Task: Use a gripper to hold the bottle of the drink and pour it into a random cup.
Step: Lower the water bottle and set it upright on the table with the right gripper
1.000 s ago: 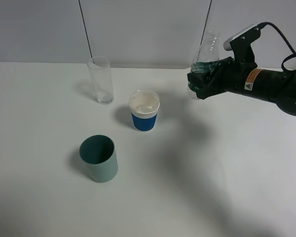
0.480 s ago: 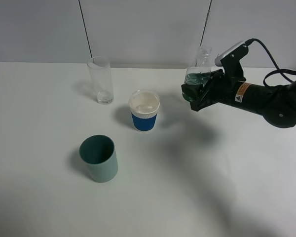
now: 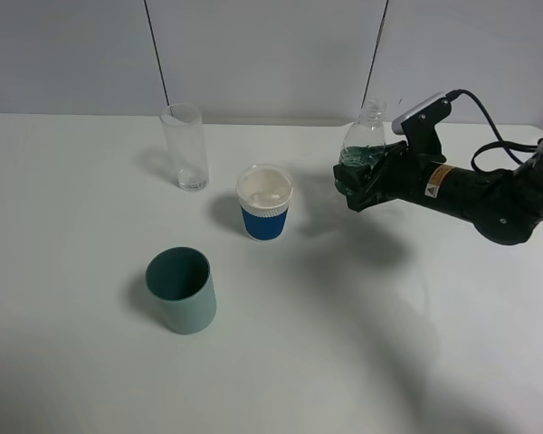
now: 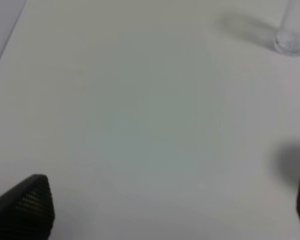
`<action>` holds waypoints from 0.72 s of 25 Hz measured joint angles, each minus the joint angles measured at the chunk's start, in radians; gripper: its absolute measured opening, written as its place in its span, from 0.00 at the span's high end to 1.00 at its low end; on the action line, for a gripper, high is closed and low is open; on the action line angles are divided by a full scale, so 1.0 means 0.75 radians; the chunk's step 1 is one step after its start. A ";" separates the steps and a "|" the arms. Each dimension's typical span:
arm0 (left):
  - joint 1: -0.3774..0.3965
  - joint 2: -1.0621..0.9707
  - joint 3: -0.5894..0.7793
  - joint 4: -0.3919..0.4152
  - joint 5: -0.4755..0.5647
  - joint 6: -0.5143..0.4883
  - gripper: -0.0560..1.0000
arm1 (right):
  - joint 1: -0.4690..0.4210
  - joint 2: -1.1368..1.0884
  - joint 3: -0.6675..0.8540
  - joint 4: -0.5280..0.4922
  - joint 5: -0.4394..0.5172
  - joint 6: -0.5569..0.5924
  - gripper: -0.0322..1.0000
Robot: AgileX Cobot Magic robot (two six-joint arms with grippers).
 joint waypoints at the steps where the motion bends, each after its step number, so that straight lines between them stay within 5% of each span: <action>1: 0.000 0.000 0.000 0.000 0.000 0.000 0.02 | 0.000 0.002 0.000 0.008 0.001 -0.008 0.44; 18: 0.000 0.000 0.000 0.000 0.000 0.000 0.02 | 0.000 0.047 0.000 0.050 0.023 -0.025 0.44</action>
